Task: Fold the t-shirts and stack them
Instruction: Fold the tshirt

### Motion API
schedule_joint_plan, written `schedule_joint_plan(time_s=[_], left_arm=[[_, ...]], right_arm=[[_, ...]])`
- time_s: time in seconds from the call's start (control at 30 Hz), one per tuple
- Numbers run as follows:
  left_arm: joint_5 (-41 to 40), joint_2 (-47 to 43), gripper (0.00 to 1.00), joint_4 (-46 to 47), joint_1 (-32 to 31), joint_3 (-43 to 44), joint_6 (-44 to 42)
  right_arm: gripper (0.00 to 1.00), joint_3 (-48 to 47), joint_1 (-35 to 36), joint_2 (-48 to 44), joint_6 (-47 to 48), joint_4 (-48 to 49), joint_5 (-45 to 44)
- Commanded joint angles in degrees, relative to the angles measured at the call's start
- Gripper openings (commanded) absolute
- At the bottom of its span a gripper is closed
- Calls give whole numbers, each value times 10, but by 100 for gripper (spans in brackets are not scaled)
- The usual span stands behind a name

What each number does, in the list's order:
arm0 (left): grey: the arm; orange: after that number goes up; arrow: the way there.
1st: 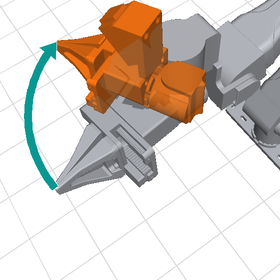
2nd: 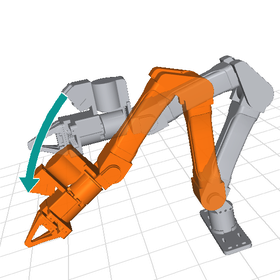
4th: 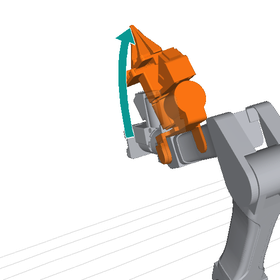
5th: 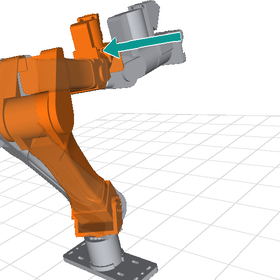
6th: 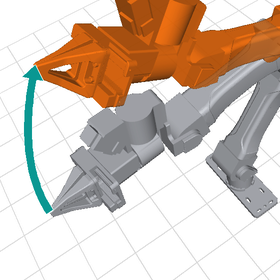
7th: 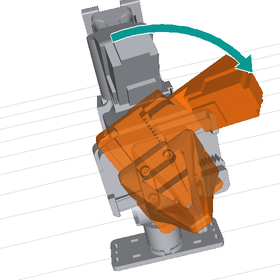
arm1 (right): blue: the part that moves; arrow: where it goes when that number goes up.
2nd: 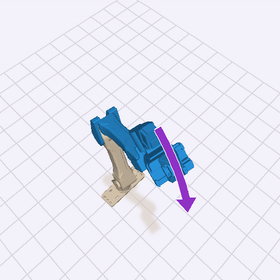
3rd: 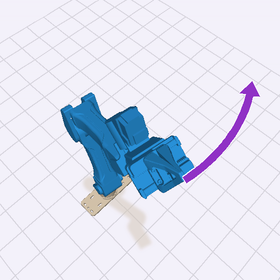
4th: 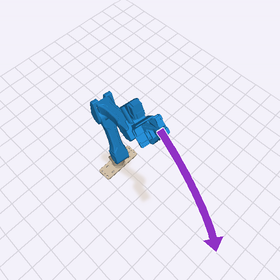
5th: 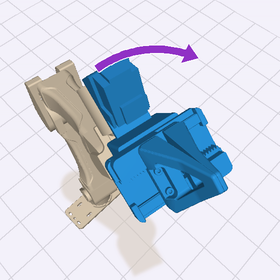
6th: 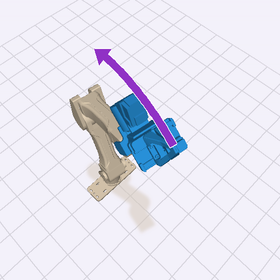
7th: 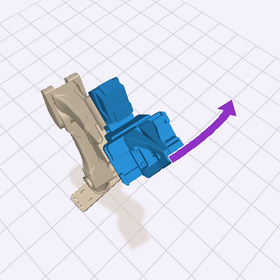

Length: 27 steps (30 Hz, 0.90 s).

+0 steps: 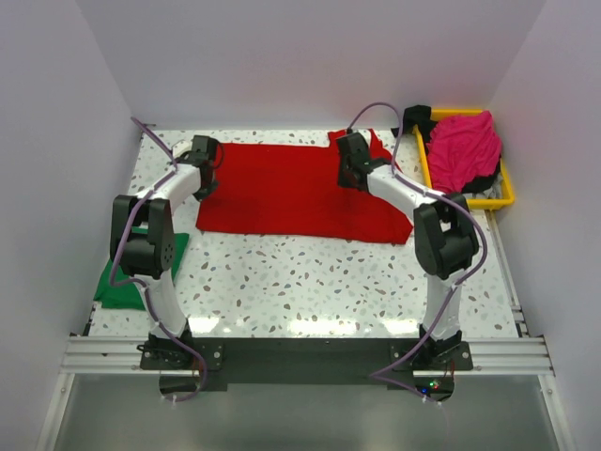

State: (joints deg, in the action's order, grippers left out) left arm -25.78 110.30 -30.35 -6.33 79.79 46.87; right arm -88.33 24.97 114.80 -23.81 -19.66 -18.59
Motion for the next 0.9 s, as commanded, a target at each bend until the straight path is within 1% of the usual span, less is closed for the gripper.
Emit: schedule_joint_plan(time_s=[0.0,0.5,0.87], left_arm=[[-10,-26,0,18,8,12,0],[0,-25,0,27,23,15,-2],[17,21,0,37,31,47,-10]], right_arm=[[2,7,-6,-41,-6,25,-29],[2,18,-12,-48,-11,31,-29],[3,0,-15,-28,-11,30,-22]])
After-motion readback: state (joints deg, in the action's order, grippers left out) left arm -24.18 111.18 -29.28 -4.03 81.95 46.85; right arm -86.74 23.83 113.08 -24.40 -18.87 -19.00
